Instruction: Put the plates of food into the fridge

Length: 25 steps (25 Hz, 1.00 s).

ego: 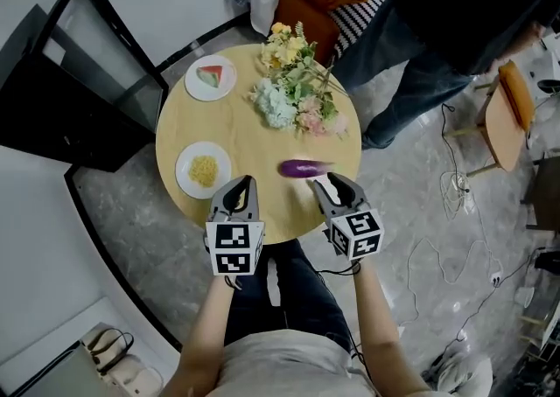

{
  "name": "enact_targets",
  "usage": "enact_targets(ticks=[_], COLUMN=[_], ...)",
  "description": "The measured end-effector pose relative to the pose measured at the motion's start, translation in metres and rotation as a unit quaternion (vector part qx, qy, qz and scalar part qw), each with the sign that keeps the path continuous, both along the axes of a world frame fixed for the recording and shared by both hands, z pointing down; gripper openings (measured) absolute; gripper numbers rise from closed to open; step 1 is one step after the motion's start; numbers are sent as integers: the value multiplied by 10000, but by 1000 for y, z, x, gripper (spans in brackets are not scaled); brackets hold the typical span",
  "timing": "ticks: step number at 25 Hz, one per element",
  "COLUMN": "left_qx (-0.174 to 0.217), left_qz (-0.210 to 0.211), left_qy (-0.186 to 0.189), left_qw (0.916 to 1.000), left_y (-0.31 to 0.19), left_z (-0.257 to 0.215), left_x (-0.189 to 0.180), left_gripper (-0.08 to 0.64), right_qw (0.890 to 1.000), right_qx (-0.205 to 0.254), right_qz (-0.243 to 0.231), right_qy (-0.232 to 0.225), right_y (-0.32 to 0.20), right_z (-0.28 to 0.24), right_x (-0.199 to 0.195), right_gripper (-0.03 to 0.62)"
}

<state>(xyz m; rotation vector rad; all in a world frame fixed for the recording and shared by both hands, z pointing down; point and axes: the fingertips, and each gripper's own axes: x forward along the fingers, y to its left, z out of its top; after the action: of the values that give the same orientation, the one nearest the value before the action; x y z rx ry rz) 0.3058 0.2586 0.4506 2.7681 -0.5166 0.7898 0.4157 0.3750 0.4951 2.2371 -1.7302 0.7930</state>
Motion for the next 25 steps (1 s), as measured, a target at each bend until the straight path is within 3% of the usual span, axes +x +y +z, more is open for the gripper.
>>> enact_targets(ticks=[7, 14, 17, 21, 25], left_qx=[-78, -104, -122, -145, -184], left_qz=[-145, -300, -387, -519, -627], left_qy=[-30, -170, -224, -289, -341], left_qw=[9999, 9993, 9989, 9981, 9973], left_y=[5, 5, 5, 4, 7], left_z=[8, 15, 18, 24, 29], left_x=[8, 7, 3, -1, -1], left_gripper=[8, 8, 8, 8, 8], right_qw=[9954, 9761, 9594, 9279, 9047], right_qx=[-652, -1181, -1452, -1752, -1975], right_qz=[-682, -1753, -2313, -3167, -3650], right_qy=[145, 507, 703, 894, 962], right_y=[0, -4, -3, -2, -3], right_z=[31, 53, 65, 77, 90], right_x=[17, 30, 34, 29, 29], right_gripper=[233, 272, 272, 272, 272])
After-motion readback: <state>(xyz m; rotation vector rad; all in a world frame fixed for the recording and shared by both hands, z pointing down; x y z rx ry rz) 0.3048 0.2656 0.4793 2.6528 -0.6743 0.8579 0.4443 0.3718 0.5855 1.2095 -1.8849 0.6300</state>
